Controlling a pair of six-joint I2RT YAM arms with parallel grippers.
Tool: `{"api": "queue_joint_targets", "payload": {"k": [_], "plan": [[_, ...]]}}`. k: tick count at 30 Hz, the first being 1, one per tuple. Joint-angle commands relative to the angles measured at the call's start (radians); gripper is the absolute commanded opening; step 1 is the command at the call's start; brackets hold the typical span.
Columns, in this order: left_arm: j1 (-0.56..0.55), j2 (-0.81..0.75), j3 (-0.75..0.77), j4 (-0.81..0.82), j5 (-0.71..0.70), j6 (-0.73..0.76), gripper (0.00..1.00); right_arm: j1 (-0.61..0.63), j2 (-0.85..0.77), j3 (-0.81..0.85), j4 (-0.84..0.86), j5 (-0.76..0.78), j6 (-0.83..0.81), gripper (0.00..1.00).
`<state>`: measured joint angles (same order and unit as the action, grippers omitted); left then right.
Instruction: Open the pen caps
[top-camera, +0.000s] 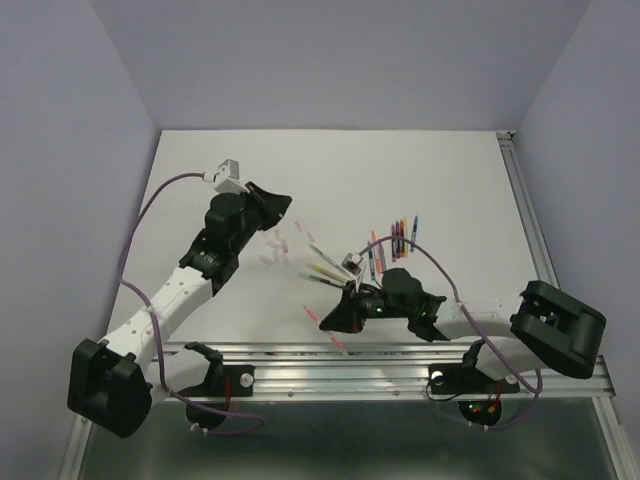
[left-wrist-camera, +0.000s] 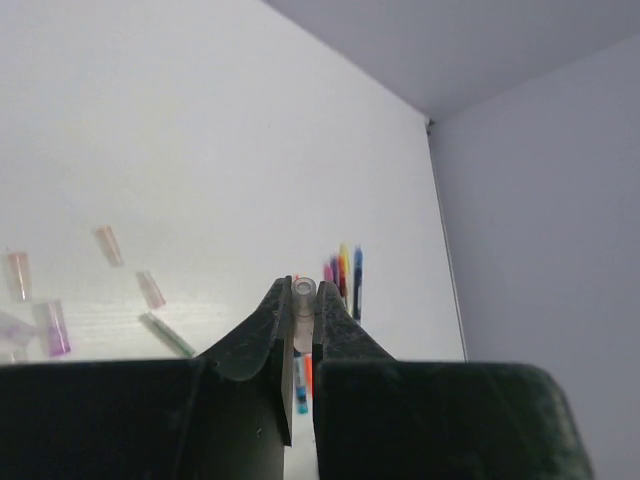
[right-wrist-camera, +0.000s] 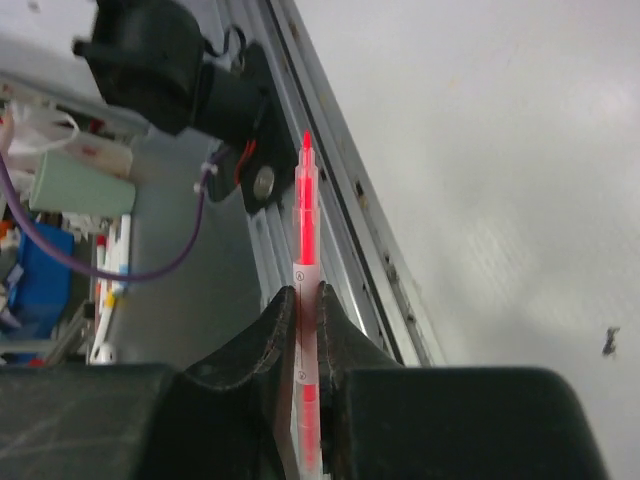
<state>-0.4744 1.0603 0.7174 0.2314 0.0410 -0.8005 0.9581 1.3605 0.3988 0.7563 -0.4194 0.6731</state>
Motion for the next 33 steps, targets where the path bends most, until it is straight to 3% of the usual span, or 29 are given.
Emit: {"api": "queue_joint_targets", "payload": {"k": [1, 5, 11, 16, 21, 33], "plan": [[0.029, -0.002, 0.080, 0.114, -0.085, 0.032, 0.00, 0.037, -0.055, -0.044, -0.003, -0.052, 0.023, 0.01], [0.039, -0.003, 0.086, 0.025, -0.066, 0.041, 0.00, 0.037, -0.109, -0.028, -0.077, 0.008, 0.002, 0.01], [0.039, 0.050, 0.082, -0.229, -0.131, 0.050, 0.00, 0.039, -0.211, 0.043, -0.337, 0.252, -0.062, 0.01], [0.039, 0.137, 0.060, -0.335, -0.223, 0.049, 0.03, 0.037, -0.238, 0.150, -0.563, 0.413, -0.154, 0.01], [0.042, 0.228, 0.094, -0.379, -0.305, 0.049, 0.15, 0.036, -0.238, 0.183, -0.611, 0.488, -0.170, 0.01], [0.069, 0.497, 0.206, -0.409, -0.317, 0.076, 0.14, -0.041, -0.192, 0.201, -0.611, 0.553, -0.141, 0.01]]}}
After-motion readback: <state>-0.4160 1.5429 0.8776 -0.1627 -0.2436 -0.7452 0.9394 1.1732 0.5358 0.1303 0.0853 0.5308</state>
